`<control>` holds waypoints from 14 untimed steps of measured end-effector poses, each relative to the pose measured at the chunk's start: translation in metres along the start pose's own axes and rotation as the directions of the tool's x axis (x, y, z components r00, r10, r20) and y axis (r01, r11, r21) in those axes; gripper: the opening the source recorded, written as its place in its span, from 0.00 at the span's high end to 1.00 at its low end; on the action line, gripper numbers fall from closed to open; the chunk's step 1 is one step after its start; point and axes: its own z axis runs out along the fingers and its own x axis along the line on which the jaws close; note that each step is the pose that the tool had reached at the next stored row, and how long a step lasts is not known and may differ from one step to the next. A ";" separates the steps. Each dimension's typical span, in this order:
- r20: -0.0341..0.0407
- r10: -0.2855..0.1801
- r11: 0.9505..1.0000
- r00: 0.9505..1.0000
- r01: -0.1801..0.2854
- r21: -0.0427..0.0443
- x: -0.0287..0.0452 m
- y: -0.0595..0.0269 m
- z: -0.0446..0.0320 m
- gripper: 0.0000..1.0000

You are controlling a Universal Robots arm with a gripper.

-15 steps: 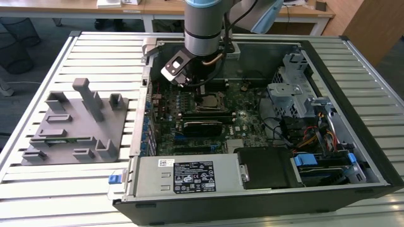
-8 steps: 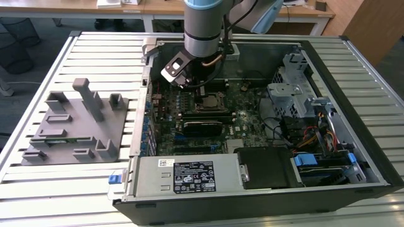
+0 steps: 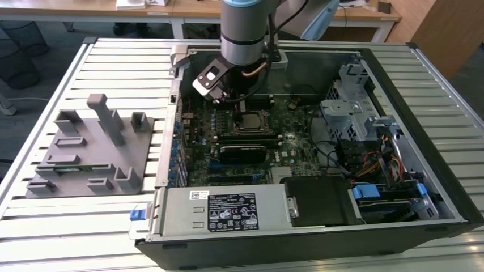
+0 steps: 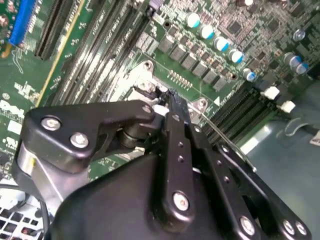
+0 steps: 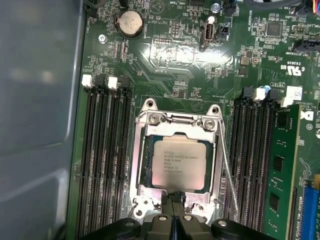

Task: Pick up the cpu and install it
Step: 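Close the cpu cover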

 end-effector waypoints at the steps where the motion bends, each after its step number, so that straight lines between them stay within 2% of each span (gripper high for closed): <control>1: 0.000 0.000 1.000 1.000 0.000 0.000 0.0000 0.0000 -0.0005 0.89; 6: 0.000 0.000 1.000 1.000 0.000 0.000 0.0000 -0.0002 -0.0001 0.89; 14: 0.000 0.000 1.000 1.000 0.000 0.000 -0.0001 -0.0004 0.0049 0.89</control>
